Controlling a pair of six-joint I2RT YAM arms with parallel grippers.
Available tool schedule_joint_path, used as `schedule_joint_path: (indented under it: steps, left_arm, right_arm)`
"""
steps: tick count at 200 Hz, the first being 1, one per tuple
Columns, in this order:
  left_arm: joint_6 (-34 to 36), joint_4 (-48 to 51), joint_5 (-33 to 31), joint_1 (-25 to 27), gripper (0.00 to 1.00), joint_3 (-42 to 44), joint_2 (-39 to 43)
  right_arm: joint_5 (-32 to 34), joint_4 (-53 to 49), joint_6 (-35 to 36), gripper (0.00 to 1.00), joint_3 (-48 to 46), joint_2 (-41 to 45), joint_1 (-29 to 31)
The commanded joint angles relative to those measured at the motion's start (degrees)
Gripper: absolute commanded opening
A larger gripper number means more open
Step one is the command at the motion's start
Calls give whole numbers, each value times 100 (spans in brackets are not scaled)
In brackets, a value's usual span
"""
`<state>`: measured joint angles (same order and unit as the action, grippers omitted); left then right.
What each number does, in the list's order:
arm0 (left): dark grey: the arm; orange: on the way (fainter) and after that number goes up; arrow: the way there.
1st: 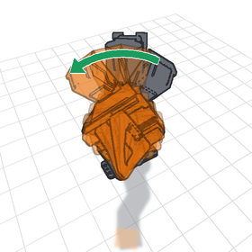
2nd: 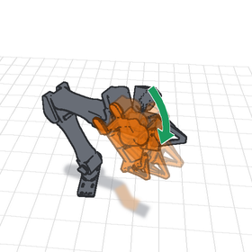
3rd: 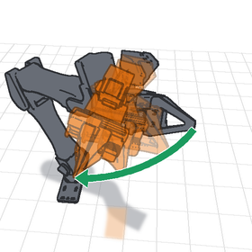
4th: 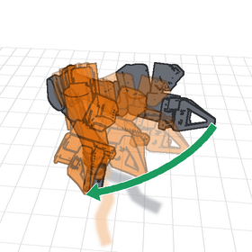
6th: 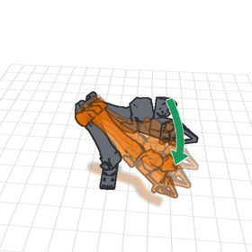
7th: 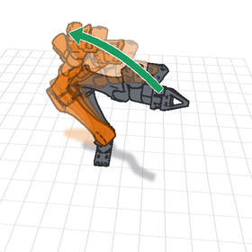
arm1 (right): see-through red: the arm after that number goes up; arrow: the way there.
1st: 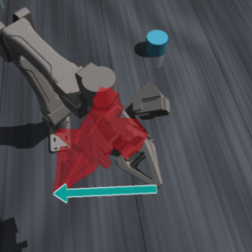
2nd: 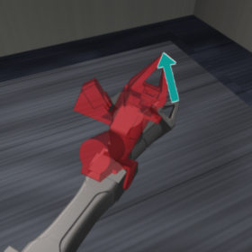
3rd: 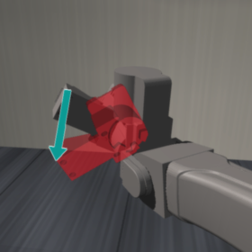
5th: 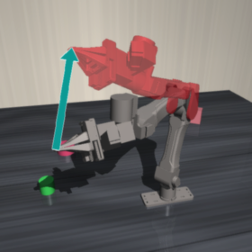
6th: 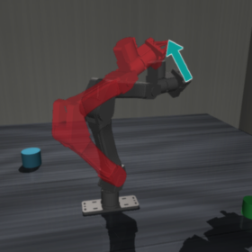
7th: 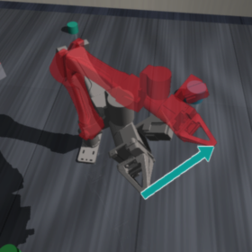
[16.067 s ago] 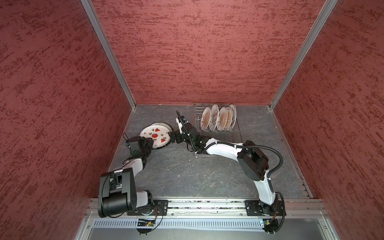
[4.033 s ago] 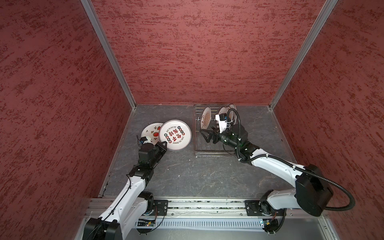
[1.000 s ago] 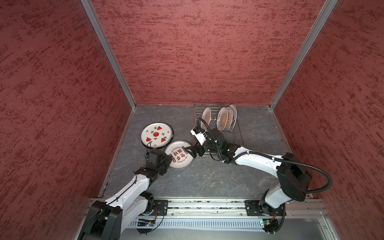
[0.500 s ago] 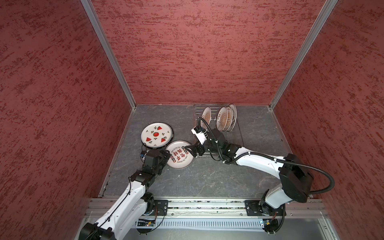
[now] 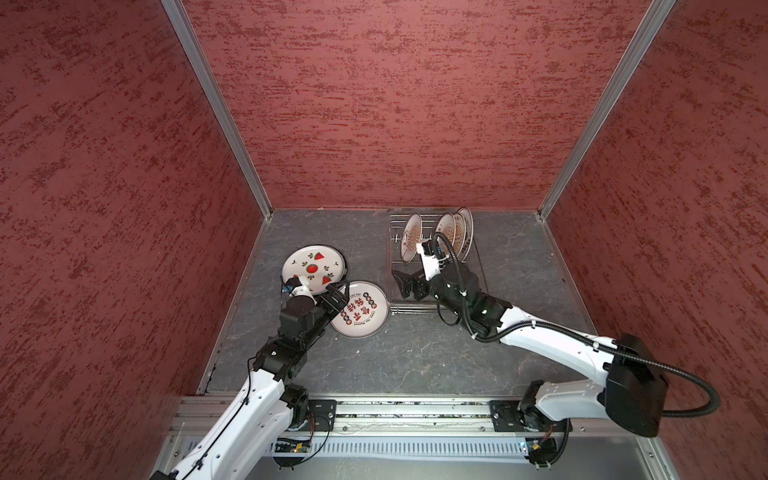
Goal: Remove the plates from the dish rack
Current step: 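Open the left gripper and raise it while right reaches back to the rack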
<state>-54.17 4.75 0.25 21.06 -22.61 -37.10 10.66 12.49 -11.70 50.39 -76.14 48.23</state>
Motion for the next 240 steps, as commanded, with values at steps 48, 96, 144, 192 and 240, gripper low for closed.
schedule_joint_path:
  steps: [48,96,144,192,240]
  left_arm:
    - [519,-1448,-56,905,99,-712,-779]
    - [398,-1728,-550,1436,99,-1027,-1290]
    - [948,-2782,66,1542,99,-916,-1569]
    - [1721,-2989,719,1546,99,-1027,-1747]
    - [1862,-2979,1210,1559,99,-1398,-2344]
  right_arm:
    - [767,-445,-304,99,-31,812,-420]
    - [1754,151,-541,99,-726,1602,-926]
    - [2374,-82,-574,99,23,908,-1522]
    - [1989,-744,-778,94,956,-57,-2113]
    - [1196,-942,-851,75,1603,-838,-2652]
